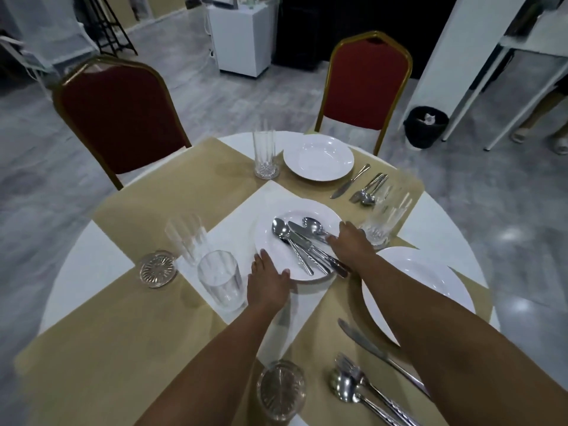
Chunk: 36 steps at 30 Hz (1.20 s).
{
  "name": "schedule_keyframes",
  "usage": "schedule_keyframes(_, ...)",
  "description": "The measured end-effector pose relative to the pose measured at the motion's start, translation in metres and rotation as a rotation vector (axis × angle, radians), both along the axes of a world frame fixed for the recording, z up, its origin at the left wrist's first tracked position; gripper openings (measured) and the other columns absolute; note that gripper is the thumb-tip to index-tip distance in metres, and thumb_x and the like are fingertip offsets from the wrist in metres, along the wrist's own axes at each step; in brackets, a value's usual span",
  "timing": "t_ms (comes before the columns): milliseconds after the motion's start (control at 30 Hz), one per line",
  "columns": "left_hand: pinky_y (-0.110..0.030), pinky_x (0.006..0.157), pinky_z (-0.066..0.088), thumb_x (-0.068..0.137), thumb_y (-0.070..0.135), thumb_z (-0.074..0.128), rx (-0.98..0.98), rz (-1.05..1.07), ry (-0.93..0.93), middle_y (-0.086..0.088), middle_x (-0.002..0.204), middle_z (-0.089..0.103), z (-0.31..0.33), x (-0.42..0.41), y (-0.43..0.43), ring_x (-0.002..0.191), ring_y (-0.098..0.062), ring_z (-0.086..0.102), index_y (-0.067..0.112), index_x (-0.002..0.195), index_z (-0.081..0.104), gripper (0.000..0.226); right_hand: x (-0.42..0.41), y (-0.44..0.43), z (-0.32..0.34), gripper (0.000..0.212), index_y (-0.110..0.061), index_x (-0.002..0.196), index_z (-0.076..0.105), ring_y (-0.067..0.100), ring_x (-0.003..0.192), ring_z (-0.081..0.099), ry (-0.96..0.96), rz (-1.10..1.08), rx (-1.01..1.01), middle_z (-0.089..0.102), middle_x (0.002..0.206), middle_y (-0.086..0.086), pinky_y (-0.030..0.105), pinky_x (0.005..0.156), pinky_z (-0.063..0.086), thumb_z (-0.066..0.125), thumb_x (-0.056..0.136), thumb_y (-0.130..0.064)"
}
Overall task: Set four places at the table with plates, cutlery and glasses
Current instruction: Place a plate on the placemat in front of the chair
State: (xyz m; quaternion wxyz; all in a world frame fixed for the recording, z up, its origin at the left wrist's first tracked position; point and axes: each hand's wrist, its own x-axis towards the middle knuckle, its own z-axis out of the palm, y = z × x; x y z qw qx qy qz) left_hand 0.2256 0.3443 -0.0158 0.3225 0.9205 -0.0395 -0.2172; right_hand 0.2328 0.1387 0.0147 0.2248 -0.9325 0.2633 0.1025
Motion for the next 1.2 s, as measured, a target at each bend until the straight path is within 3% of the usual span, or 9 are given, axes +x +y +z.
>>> schedule_keyframes(133,-0.04,0.107,0.036,0.094,0.03,0.054,-0.133,0.236,-0.048,-0.012,0.153,0.031,0.0,0.002,-0.009,0.136,-0.031,0.038,0.01,0.153,0.003,0.081,0.011,-0.005,-0.013,0.059,-0.003,0.14,0.038,0.037,0.13,0.043,-0.012,-0.006,0.084,0.042,0.143,0.017,0.045,0.105,0.04,0.053,0.096,-0.038)
schedule_keyframes(300,-0.034,0.099,0.04,0.089,0.012,0.061,-0.285,0.474,-0.034,-0.014,0.136,0.048,0.004,0.008,-0.019,0.121,-0.031,0.051,0.004,0.137,0.035,0.055,0.022,-0.006,-0.019,0.053,-0.001,0.145,0.033,0.039,0.127,0.046,-0.082,-0.146,0.139,0.041,0.142,0.024,0.041,0.101,0.041,0.046,0.097,-0.016)
schedule_keyframes(500,-0.04,0.093,0.047,0.09,0.009,0.057,-0.32,0.642,0.065,-0.015,0.115,0.062,0.004,0.019,-0.021,0.106,-0.033,0.06,0.005,0.117,0.041,0.031,0.038,-0.021,-0.023,0.028,0.01,0.111,0.062,0.041,0.109,0.06,-0.124,-0.342,0.232,0.064,0.117,0.028,0.033,0.079,0.043,0.046,0.089,0.003)
schedule_keyframes(600,-0.039,0.092,0.048,0.089,0.011,0.059,-0.327,0.65,0.043,-0.014,0.115,0.06,0.002,0.021,-0.022,0.103,-0.032,0.06,0.007,0.116,0.045,0.031,0.04,-0.023,-0.023,0.025,0.011,0.11,0.061,0.039,0.112,0.06,-0.085,-0.423,0.282,0.064,0.117,0.026,0.033,0.081,0.043,0.047,0.093,0.0)
schedule_keyframes(733,-0.039,0.091,0.048,0.089,0.012,0.06,-0.326,0.67,0.028,-0.016,0.118,0.056,0.002,0.023,-0.022,0.105,-0.035,0.059,0.003,0.116,0.049,0.031,0.047,-0.025,-0.025,0.022,-0.005,0.072,0.049,0.023,0.092,0.052,-0.087,-0.586,0.447,0.051,0.076,0.007,0.029,0.077,0.038,0.048,0.095,-0.005)
schedule_keyframes(800,-0.041,0.093,0.048,0.089,0.011,0.058,-0.32,0.699,0.04,-0.017,0.12,0.054,0.003,0.023,-0.023,0.107,-0.037,0.057,0.001,0.116,0.048,0.03,0.05,-0.022,-0.022,0.015,0.006,0.091,0.057,0.024,0.097,0.056,-0.177,-0.686,0.523,0.057,0.087,0.011,0.03,0.079,0.041,0.061,0.091,-0.008)
schedule_keyframes(900,-0.033,0.089,0.046,0.09,0.005,0.05,-0.393,0.771,0.111,-0.013,0.121,0.054,0.012,0.027,-0.025,0.107,-0.033,0.057,0.001,0.121,0.042,0.032,0.049,-0.017,-0.013,0.047,0.009,0.126,0.051,0.034,0.116,0.059,-0.284,-0.784,0.589,0.061,0.123,0.02,0.033,0.086,0.044,0.068,0.088,-0.015)
schedule_keyframes(1033,-0.032,0.086,0.043,0.094,0.003,0.042,-0.428,0.806,0.17,-0.014,0.123,0.054,0.023,0.028,-0.028,0.101,-0.03,0.053,0.004,0.128,0.032,0.036,0.045,-0.018,-0.009,0.031,0.001,0.121,0.057,0.028,0.103,0.057,-0.406,-0.812,0.613,0.059,0.114,0.011,0.028,0.081,0.039,0.055,0.094,-0.012)
schedule_keyframes(1200,-0.03,0.084,0.039,0.096,0.005,0.041,-0.482,0.849,0.158,-0.015,0.13,0.051,0.027,0.024,-0.031,0.102,-0.028,0.051,0.006,0.13,0.03,0.036,0.047,-0.014,0.012,0.019,-0.003,0.112,0.059,0.026,0.094,0.055,-0.596,-0.751,0.579,0.058,0.101,0.009,0.031,0.08,0.04,0.054,0.097,-0.014)
